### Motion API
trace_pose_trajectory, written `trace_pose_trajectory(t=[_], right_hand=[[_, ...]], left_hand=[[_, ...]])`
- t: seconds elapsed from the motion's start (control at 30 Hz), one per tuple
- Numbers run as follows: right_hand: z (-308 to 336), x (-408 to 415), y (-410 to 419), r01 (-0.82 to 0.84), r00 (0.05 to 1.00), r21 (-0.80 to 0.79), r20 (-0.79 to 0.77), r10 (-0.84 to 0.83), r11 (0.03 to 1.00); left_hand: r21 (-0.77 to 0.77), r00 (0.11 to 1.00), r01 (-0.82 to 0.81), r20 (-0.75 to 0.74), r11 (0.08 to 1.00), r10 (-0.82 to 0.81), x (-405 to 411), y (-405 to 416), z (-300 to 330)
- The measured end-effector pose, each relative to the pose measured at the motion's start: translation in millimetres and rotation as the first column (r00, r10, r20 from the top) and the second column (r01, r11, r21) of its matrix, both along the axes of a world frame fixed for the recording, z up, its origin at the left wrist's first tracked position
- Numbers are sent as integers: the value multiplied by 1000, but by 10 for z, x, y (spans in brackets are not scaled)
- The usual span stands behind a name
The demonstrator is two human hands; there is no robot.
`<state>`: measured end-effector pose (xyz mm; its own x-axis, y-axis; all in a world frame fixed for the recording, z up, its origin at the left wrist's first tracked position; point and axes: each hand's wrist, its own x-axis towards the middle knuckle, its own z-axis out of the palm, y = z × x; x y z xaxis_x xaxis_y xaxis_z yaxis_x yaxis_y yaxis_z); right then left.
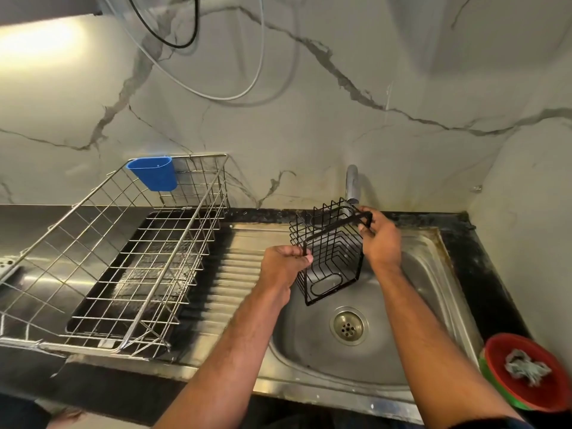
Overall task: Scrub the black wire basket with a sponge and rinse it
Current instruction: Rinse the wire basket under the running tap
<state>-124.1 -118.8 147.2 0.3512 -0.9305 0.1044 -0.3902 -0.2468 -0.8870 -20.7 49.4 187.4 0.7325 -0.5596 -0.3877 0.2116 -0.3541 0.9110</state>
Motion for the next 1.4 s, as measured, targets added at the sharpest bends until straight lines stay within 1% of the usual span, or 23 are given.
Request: trace_pose_trajectory(t=[0.3, 0.5, 0.63, 0.83, 1.03, 1.17, 1.27, 1.4], right_hand=[[-3, -31, -49, -5, 998, 8, 61, 5, 1000], [-26, 41, -98, 2, 993, 20, 119, -5, 1000], [-12, 123, -175, -31, 992, 4, 123, 31, 1000], [13, 198, -307, -75, 990, 20, 121, 72, 997], [14, 196, -319, -82, 987, 5, 141, 80, 997], [-19, 136, -286, -56, 981, 4, 184, 54, 998], [-59, 91, -252, -66, 974, -2, 219, 65, 998], [-73, 60, -247, -95, 966, 8, 241, 90, 995]], left_hand=[[33, 1000, 22, -10, 999, -21, -37, -18, -1], [71, 993, 74, -92, 995, -67, -76, -1, 20], [104, 988, 126, -102, 987, -115, -71, -11, -12], [82, 976, 168, -156, 982, -154, -84, -41, 46], [77, 966, 180, -202, 981, -162, -126, -56, 19], [96, 963, 205, -195, 974, -184, -128, -56, -24], [117, 967, 206, -178, 972, -184, -123, -30, -76], [95, 965, 212, -177, 973, -193, -134, 18, -70]])
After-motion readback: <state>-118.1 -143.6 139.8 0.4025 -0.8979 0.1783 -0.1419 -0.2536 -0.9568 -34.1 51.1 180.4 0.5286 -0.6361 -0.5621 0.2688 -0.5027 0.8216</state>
